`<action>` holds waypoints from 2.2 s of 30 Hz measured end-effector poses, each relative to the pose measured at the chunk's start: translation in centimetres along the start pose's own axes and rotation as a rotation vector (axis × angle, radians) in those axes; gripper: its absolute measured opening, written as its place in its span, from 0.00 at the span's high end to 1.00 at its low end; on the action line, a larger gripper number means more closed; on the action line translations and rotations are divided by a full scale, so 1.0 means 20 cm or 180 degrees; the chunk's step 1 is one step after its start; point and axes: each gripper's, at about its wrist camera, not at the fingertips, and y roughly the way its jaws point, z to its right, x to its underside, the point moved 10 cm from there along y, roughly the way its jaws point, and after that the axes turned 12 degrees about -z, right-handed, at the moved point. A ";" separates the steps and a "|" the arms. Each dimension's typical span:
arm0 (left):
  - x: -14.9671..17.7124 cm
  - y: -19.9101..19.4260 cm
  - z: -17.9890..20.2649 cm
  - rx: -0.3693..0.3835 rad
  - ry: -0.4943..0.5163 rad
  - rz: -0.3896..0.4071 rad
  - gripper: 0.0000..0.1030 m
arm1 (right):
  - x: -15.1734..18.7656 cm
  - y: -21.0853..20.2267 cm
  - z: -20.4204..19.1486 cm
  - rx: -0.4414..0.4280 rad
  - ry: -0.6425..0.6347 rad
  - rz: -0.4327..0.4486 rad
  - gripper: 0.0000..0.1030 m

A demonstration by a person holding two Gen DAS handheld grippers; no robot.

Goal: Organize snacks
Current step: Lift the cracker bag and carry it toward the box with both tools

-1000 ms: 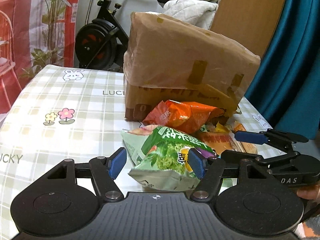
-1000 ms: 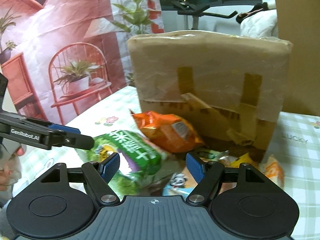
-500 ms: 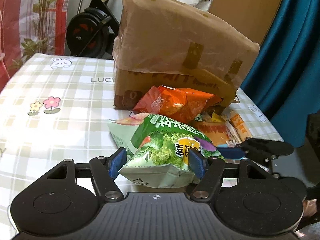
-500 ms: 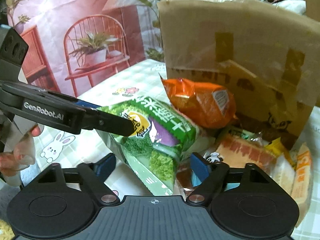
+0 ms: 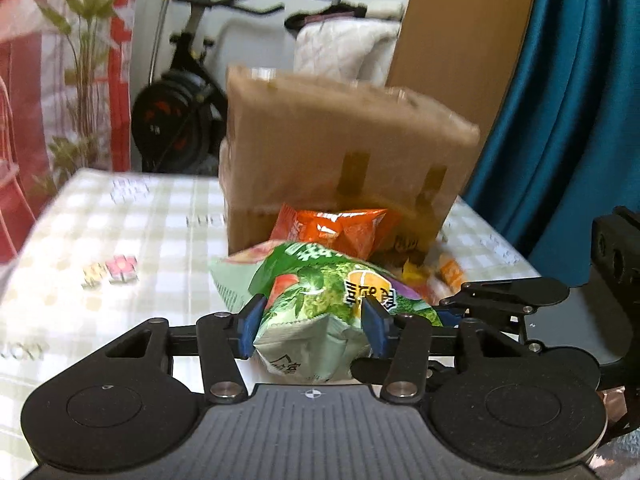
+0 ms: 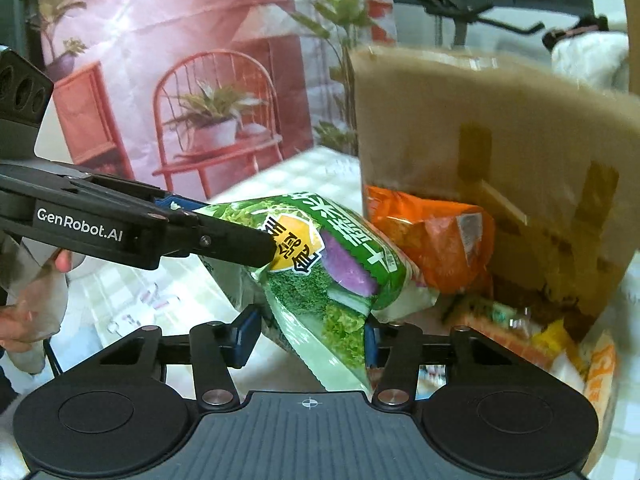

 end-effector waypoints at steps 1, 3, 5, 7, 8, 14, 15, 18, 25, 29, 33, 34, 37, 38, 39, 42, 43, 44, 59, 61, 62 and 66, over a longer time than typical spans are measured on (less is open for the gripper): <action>-0.02 -0.04 0.01 -0.0022 0.0012 0.0062 0.49 | -0.03 -0.03 -0.01 -0.0008 -0.0025 0.0050 0.55; -0.07 -0.11 0.02 -0.0065 0.0032 0.0175 0.49 | -0.09 -0.09 -0.03 -0.0034 -0.0061 0.0141 0.55; -0.11 -0.18 0.03 -0.0091 0.0042 0.0297 0.49 | -0.14 -0.15 -0.05 -0.0057 -0.0096 0.0232 0.55; -0.14 -0.24 0.05 -0.0119 0.0046 0.0402 0.49 | -0.19 -0.21 -0.08 -0.0071 -0.0155 0.0316 0.55; -0.16 -0.27 0.05 -0.0132 0.0048 0.0451 0.49 | -0.22 -0.24 -0.09 -0.0073 -0.0185 0.0351 0.55; -0.23 -0.38 0.09 -0.0162 0.0087 0.0647 0.49 | -0.33 -0.39 -0.13 -0.0012 -0.0312 0.0520 0.55; -0.24 -0.39 0.10 -0.0163 0.0096 0.0675 0.49 | -0.34 -0.40 -0.13 -0.0002 -0.0323 0.0542 0.55; -0.28 -0.42 0.13 -0.0154 0.0113 0.0745 0.49 | -0.36 -0.45 -0.14 0.0028 -0.0336 0.0595 0.55; -0.34 -0.45 0.18 -0.0104 0.0154 0.0834 0.49 | -0.40 -0.53 -0.11 0.0080 -0.0335 0.0675 0.55; -0.38 -0.47 0.20 -0.0069 0.0170 0.0883 0.49 | -0.42 -0.57 -0.09 0.0121 -0.0329 0.0724 0.55; -0.41 -0.49 0.23 -0.0045 0.0214 0.0930 0.49 | -0.44 -0.62 -0.07 0.0161 -0.0330 0.0781 0.55; -0.42 -0.49 0.23 -0.0034 0.0221 0.0937 0.49 | -0.45 -0.63 -0.06 0.0167 -0.0331 0.0790 0.55; -0.45 -0.49 0.23 0.0010 0.0228 0.0952 0.49 | -0.47 -0.66 -0.04 0.0199 -0.0336 0.0825 0.55; -0.46 -0.49 0.24 0.0026 0.0235 0.0962 0.49 | -0.48 -0.66 -0.03 0.0213 -0.0335 0.0839 0.55; -0.47 -0.50 0.24 0.0047 0.0240 0.0966 0.49 | -0.48 -0.67 -0.03 0.0226 -0.0335 0.0856 0.55; -0.48 -0.50 0.25 0.0075 0.0266 0.0978 0.49 | -0.49 -0.69 -0.01 0.0260 -0.0337 0.0898 0.55; -0.49 -0.50 0.25 0.0076 0.0276 0.0981 0.49 | -0.50 -0.70 0.00 0.0266 -0.0334 0.0907 0.55; -0.49 -0.49 0.26 0.0078 0.0281 0.0980 0.49 | -0.51 -0.70 0.00 0.0270 -0.0329 0.0911 0.55; -0.68 -0.48 0.31 0.0227 0.0328 0.1087 0.49 | -0.65 -0.83 0.17 0.0334 -0.0300 0.1075 0.55; -0.68 -0.46 0.31 0.0224 0.0321 0.1055 0.49 | -0.66 -0.82 0.20 0.0273 -0.0225 0.1030 0.54; -0.68 -0.45 0.31 0.0222 0.0312 0.1025 0.49 | -0.66 -0.82 0.21 0.0215 -0.0160 0.0994 0.54; -0.70 -0.44 0.27 0.0210 0.0255 0.0981 0.49 | -0.72 -0.80 0.28 -0.0124 0.0207 0.0845 0.54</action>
